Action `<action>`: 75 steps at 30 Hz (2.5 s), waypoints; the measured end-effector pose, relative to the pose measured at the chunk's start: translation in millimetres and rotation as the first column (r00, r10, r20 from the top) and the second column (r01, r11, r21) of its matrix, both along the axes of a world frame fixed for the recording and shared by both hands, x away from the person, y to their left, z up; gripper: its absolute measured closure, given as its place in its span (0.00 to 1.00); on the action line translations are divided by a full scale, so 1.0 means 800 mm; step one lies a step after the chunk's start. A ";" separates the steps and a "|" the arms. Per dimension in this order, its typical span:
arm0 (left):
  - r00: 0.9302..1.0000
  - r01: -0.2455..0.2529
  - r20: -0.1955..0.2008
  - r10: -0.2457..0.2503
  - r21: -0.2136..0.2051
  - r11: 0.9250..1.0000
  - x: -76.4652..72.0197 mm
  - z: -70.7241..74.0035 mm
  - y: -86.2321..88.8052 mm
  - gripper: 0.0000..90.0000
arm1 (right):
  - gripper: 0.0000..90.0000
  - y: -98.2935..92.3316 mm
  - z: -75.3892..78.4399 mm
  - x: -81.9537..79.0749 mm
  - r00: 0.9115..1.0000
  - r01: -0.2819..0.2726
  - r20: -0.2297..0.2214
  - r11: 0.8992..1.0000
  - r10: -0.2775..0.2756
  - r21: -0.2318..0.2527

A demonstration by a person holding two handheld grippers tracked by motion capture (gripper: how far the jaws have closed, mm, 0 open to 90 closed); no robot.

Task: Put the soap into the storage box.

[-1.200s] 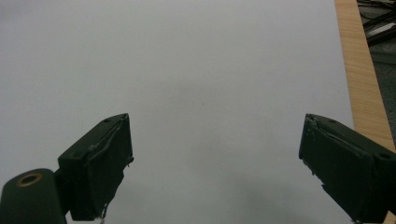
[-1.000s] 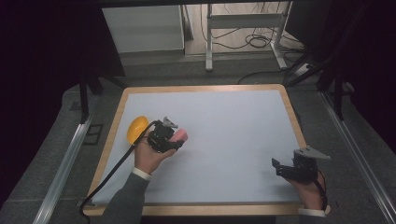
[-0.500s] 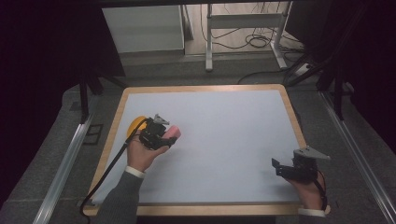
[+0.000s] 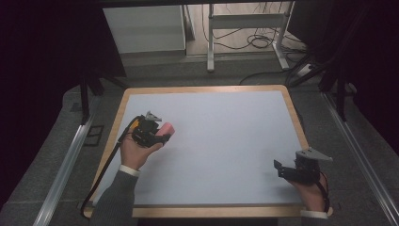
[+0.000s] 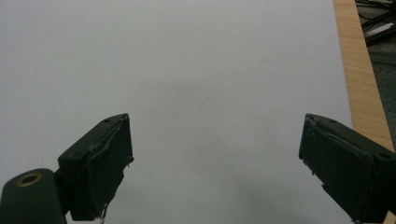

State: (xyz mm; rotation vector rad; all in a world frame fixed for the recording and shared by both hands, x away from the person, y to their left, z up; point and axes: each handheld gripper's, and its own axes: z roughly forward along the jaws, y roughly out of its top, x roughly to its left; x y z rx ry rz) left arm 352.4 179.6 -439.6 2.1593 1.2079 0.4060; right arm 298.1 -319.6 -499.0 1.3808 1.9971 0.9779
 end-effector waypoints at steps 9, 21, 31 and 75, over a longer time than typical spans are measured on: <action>0.999 -0.038 0.010 0.039 -0.009 0.999 0.003 0.007 0.020 0.67 | 0.10 0.002 0.000 0.000 1.000 0.001 0.002 1.000 -0.001 -0.001; 0.994 -0.112 0.013 0.112 -0.010 0.994 0.014 0.010 0.051 0.67 | 0.10 -0.002 0.001 -0.001 1.000 0.003 0.001 1.000 -0.003 0.004; 0.984 -0.180 -0.007 0.180 -0.001 0.984 0.024 -0.003 0.078 0.67 | 0.10 0.001 -0.001 0.001 1.000 -0.001 -0.004 1.000 0.001 -0.001; 0.962 -0.271 0.044 0.271 -0.006 0.963 0.025 -0.026 0.114 0.29 | 0.10 0.003 -0.003 0.001 1.000 0.003 -0.013 1.000 -0.003 -0.009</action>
